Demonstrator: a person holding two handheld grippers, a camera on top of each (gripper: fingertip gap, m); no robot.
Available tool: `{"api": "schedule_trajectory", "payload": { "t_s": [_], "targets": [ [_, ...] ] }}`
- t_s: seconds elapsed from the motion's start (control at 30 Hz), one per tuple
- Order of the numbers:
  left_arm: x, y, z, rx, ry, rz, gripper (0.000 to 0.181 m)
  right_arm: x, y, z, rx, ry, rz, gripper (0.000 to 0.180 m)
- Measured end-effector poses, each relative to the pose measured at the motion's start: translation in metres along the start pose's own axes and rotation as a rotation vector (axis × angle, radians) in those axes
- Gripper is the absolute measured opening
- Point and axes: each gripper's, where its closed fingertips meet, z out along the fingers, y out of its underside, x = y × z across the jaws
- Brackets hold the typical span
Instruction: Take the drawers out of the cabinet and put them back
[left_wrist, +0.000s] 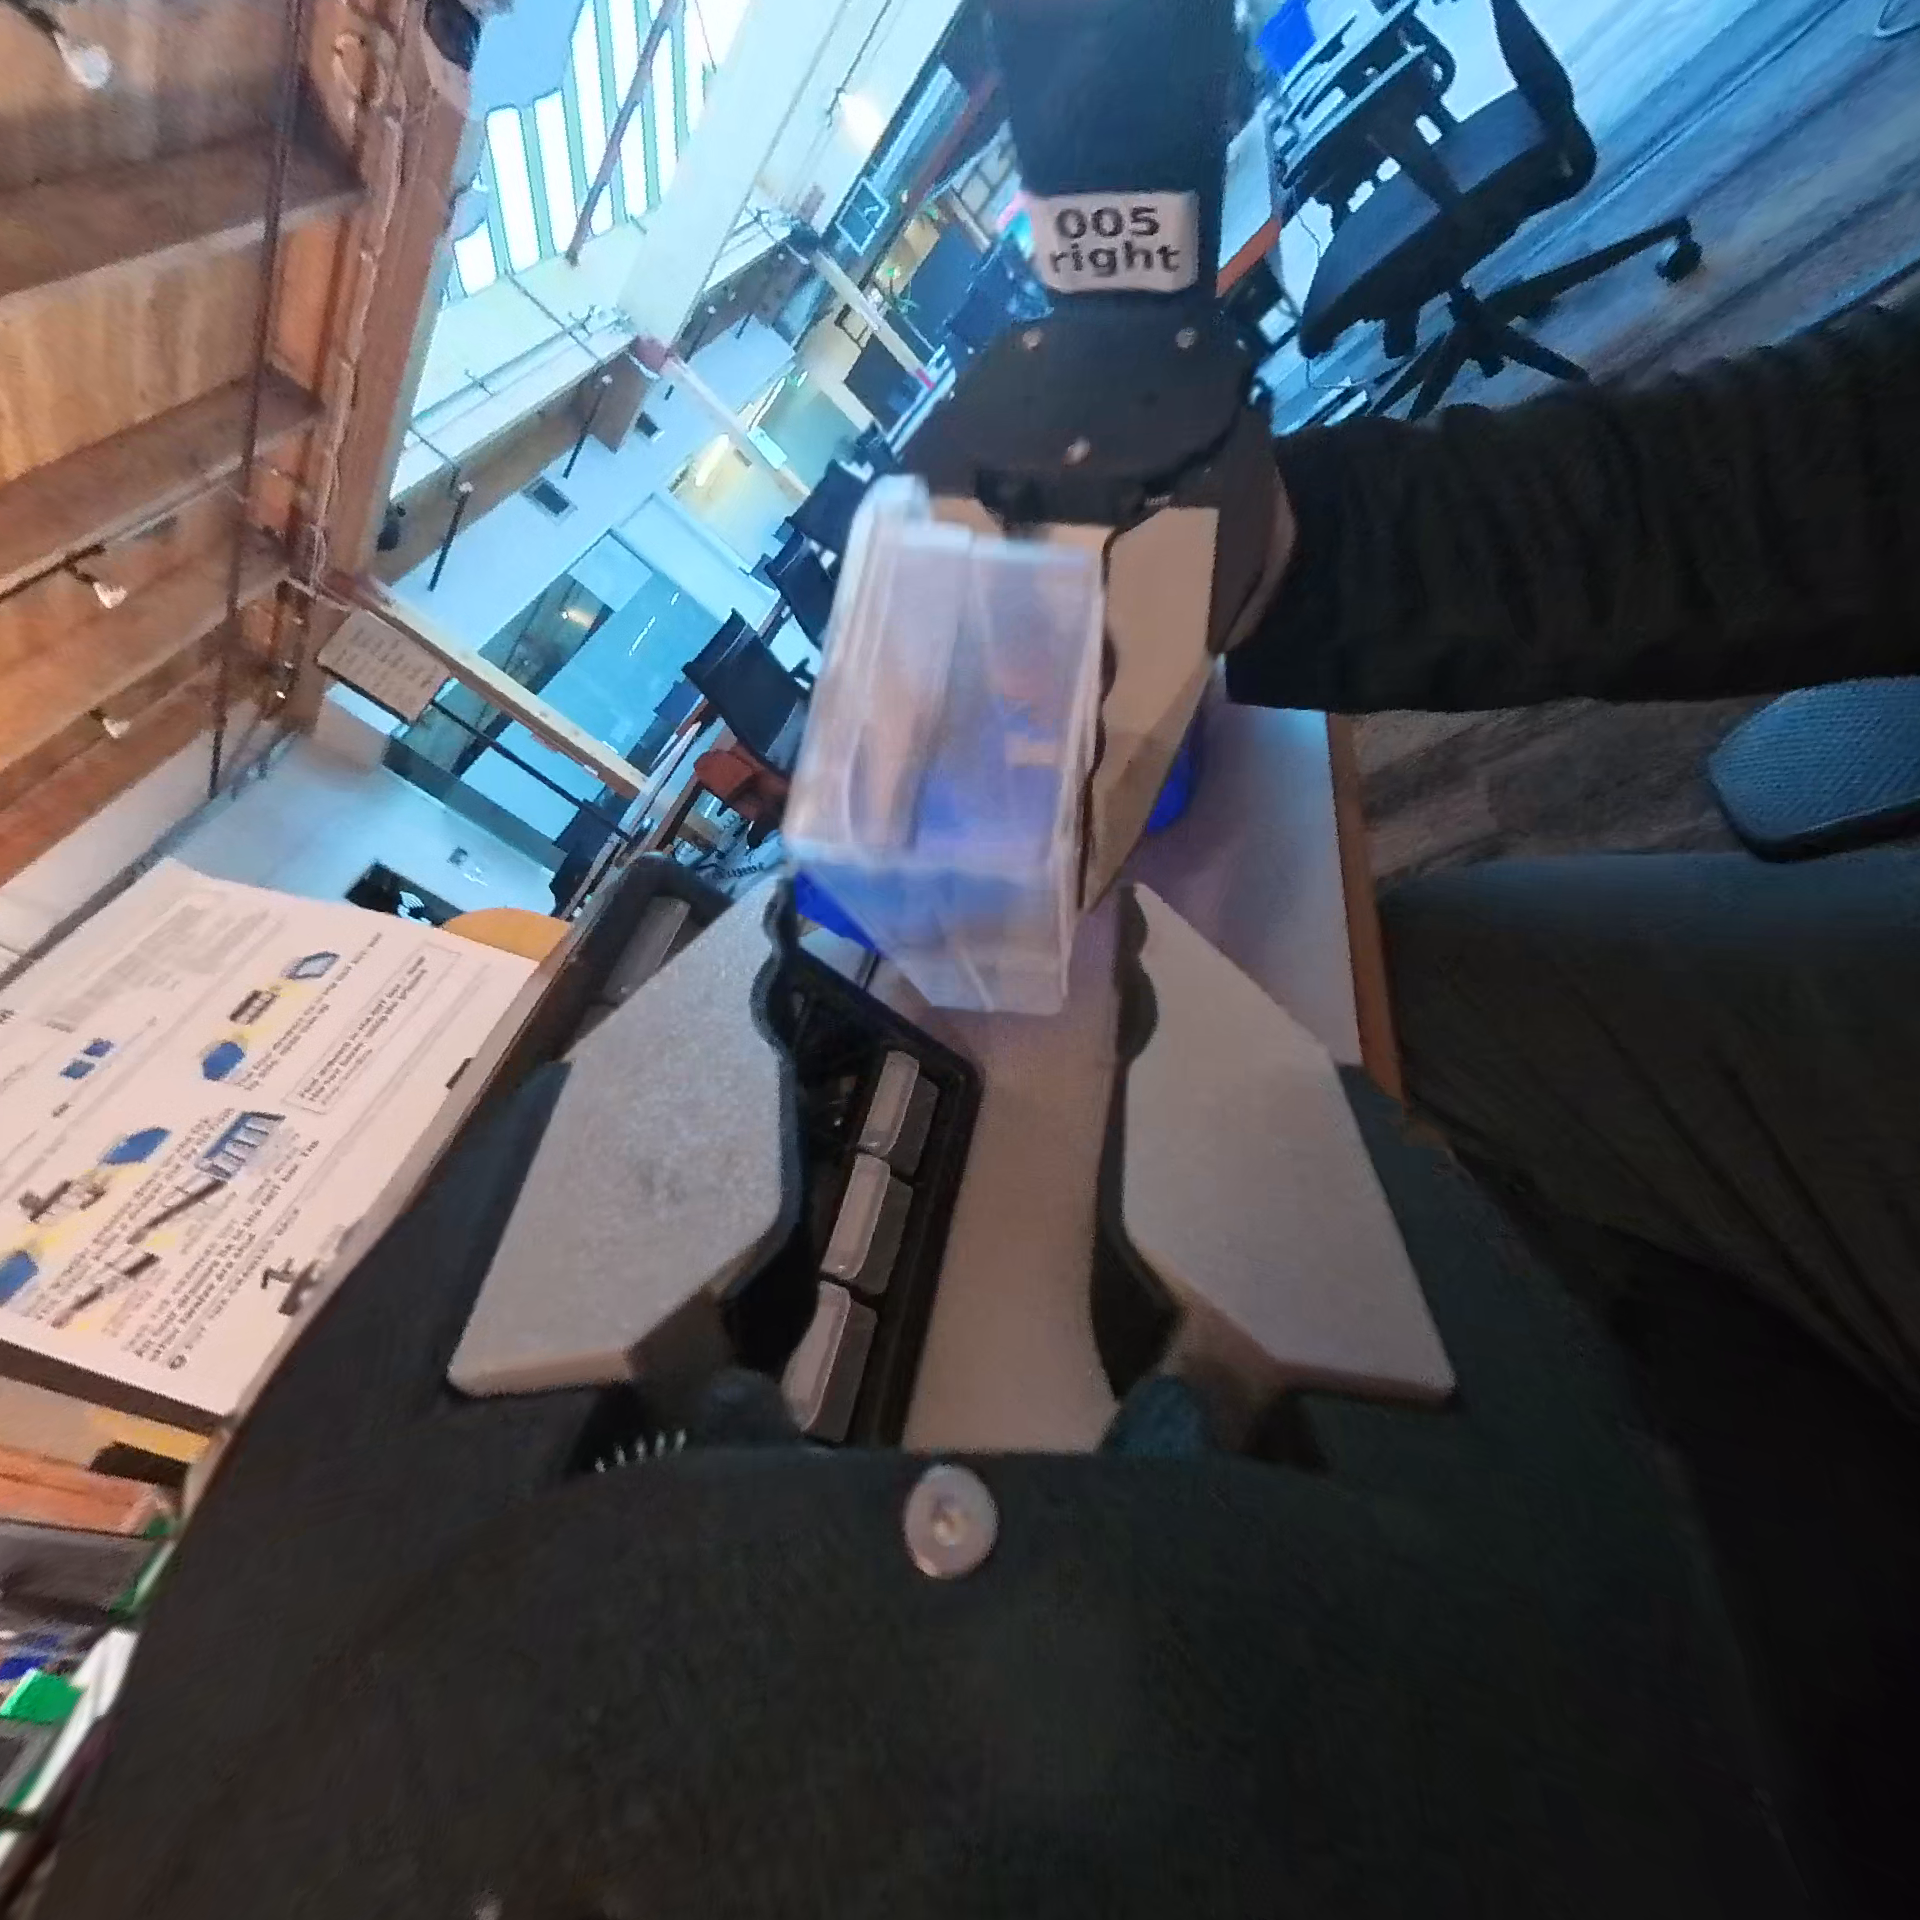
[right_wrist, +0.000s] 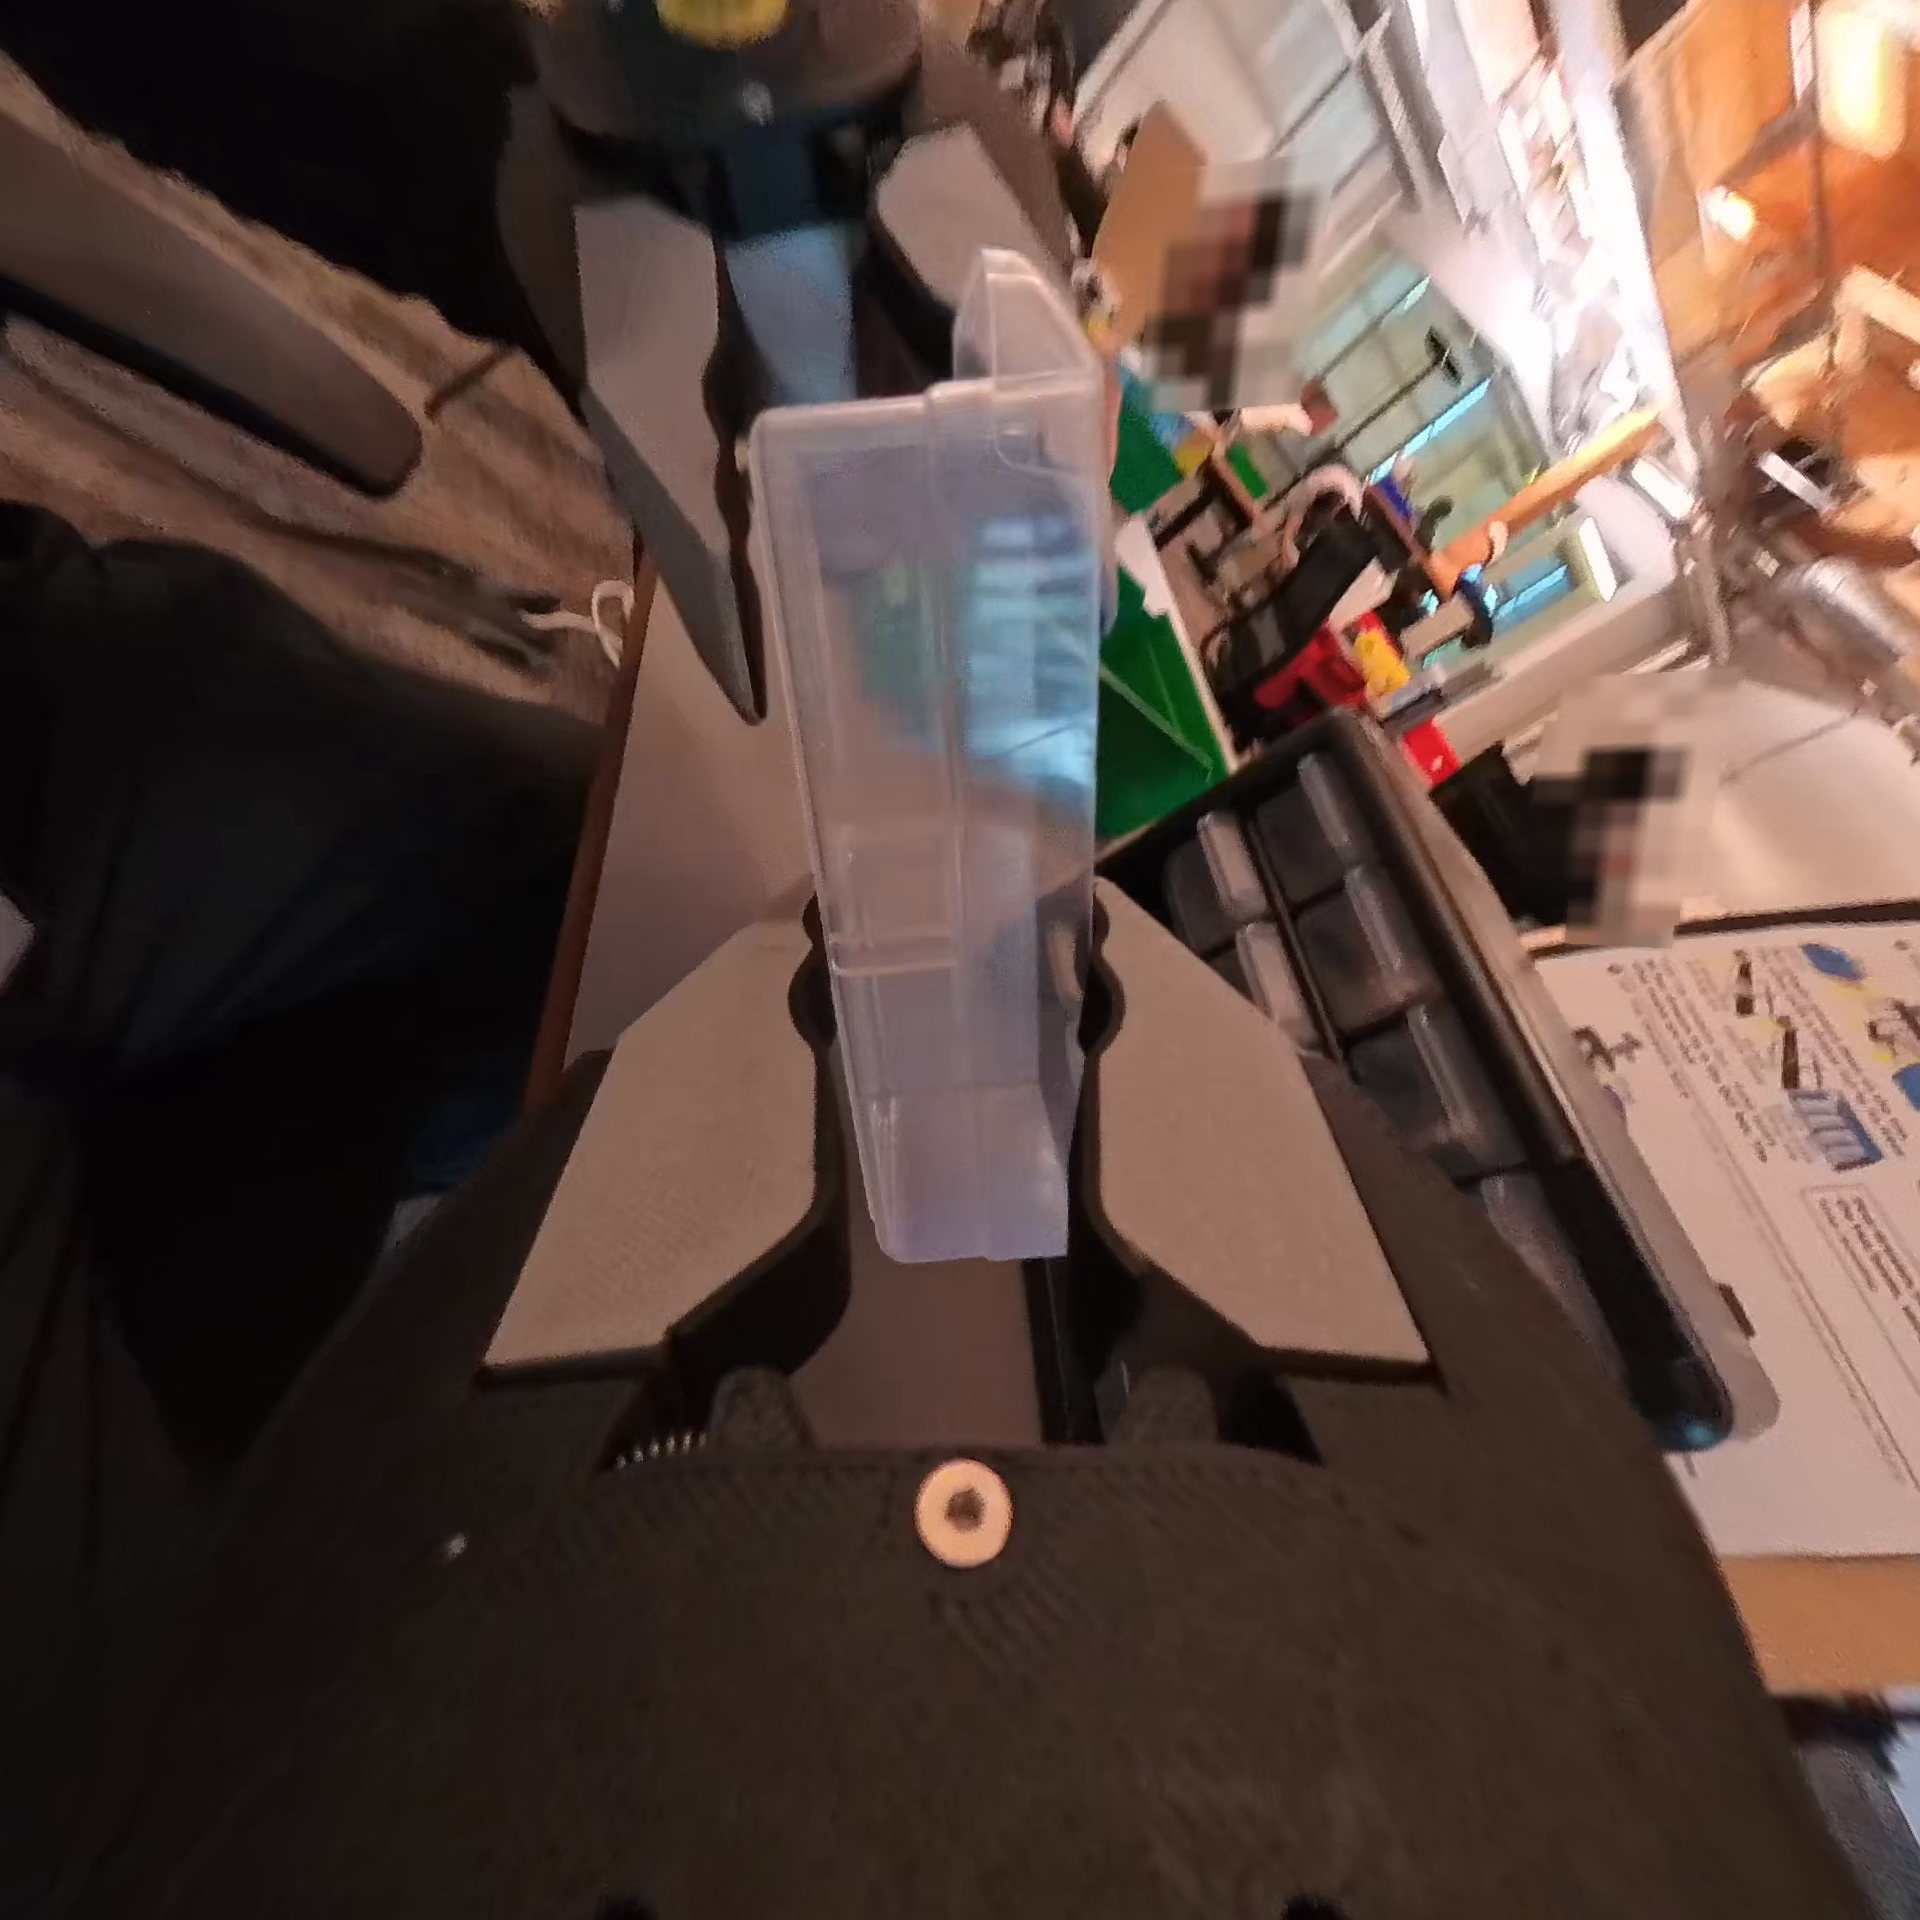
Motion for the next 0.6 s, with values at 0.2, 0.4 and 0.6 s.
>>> {"api": "schedule_trajectory", "payload": {
  "t_s": [0.2,0.4,0.6],
  "targets": [
    [-0.004,-0.005,0.010,0.026,-0.027,0.018,0.042,0.000,-0.009,-0.002,0.092,-0.031,0.106,0.044],
    [-0.004,0.015,0.018,-0.093,-0.006,0.115,0.042,0.000,0.022,0.009,-0.047,-0.032,0.130,0.045],
    [0.017,0.011,0.020,-0.049,0.068,0.085,0.044,-0.021,0.021,0.005,-0.002,-0.149,0.101,0.044]
  ]
}}
